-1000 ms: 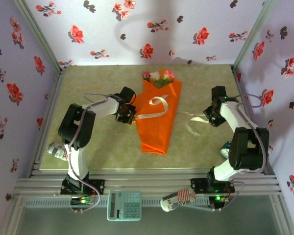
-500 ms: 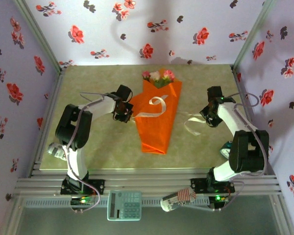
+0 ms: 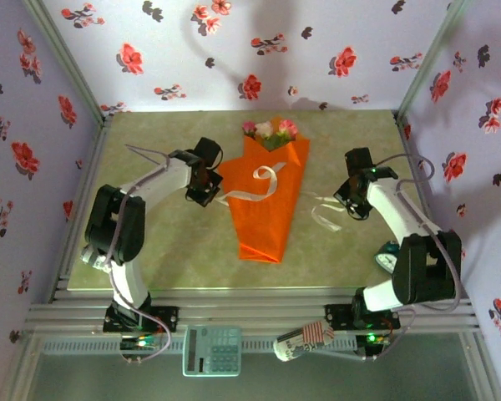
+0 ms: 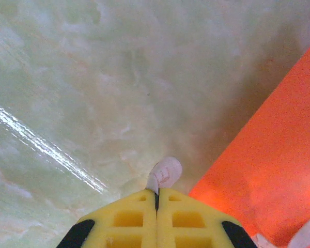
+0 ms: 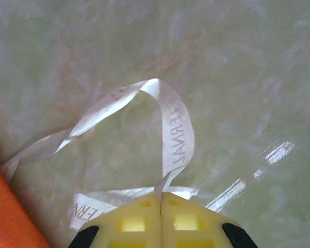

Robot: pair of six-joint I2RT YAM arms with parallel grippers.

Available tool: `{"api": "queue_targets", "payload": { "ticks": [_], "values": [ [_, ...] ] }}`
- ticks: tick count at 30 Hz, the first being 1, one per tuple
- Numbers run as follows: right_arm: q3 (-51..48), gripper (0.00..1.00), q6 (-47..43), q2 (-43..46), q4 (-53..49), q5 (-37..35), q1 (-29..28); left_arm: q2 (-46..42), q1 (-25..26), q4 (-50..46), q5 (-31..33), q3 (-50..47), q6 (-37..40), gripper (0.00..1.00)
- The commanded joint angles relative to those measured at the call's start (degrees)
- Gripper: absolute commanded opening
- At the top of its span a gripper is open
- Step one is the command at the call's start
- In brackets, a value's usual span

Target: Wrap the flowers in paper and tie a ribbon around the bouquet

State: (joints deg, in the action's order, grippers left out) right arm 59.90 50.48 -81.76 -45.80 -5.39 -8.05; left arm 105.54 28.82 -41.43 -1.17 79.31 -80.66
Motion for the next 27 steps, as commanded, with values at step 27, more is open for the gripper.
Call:
{"api": "queue_targets", "payload": {
  "ticks": [27],
  "values": [
    [7.01, 0.0, -7.28, 0.87, 25.95, 44.04, -27.36, 8.44, 5.37, 11.1, -9.34, 4.67, 7.24, 0.0]
  ]
}}
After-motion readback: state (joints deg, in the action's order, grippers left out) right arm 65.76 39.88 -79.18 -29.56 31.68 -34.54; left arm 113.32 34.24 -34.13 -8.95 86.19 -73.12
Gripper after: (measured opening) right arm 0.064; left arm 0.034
